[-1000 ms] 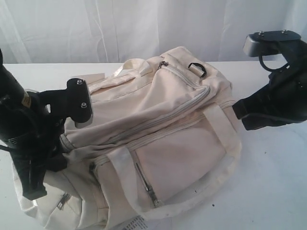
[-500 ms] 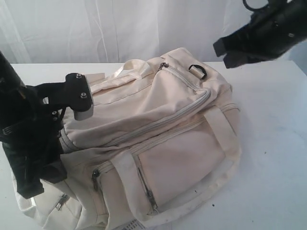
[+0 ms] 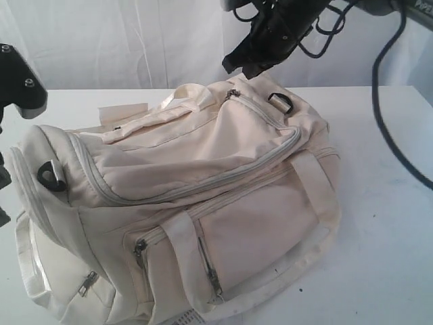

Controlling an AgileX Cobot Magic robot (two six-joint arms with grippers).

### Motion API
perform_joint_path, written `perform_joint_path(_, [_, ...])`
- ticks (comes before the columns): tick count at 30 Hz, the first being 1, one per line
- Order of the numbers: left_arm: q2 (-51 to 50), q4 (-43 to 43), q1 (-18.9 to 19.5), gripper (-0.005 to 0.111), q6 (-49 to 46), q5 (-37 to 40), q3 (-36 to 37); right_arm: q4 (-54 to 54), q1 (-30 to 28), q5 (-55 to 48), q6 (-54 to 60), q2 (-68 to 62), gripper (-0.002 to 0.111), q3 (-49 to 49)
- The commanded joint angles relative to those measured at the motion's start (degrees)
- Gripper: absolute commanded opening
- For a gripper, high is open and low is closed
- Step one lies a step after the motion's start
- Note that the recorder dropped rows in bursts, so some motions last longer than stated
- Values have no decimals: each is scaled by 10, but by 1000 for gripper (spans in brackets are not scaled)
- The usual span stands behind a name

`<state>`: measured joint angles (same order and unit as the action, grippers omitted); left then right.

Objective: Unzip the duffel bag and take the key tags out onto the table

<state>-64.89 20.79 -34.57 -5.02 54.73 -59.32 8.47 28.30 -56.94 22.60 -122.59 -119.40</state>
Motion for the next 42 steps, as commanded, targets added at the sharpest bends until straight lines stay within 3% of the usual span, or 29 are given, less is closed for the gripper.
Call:
perform_joint_path(1, [6, -22, 3, 0, 11, -28, 5, -6, 18, 46, 64, -35, 39, -28])
perform_joint_path(4, [5, -31, 3, 0, 1, -28, 5, -15, 30, 101, 95, -51, 54, -28])
perform_joint_path(12, [5, -35, 2, 0, 1, -28, 5, -48, 37, 126, 95, -89, 54, -28])
perform_joint_path(17, [5, -37, 2, 0, 1, -29, 5, -111, 37, 96, 38, -95, 35, -28])
perform_joint_path(22, [5, -38, 2, 0, 1, -32, 5, -126, 37, 51, 10, -89, 2, -28])
perform_joint_path(42, [5, -53, 2, 0, 1, -38, 5, -125, 37, -57, -19, -15, 0, -28])
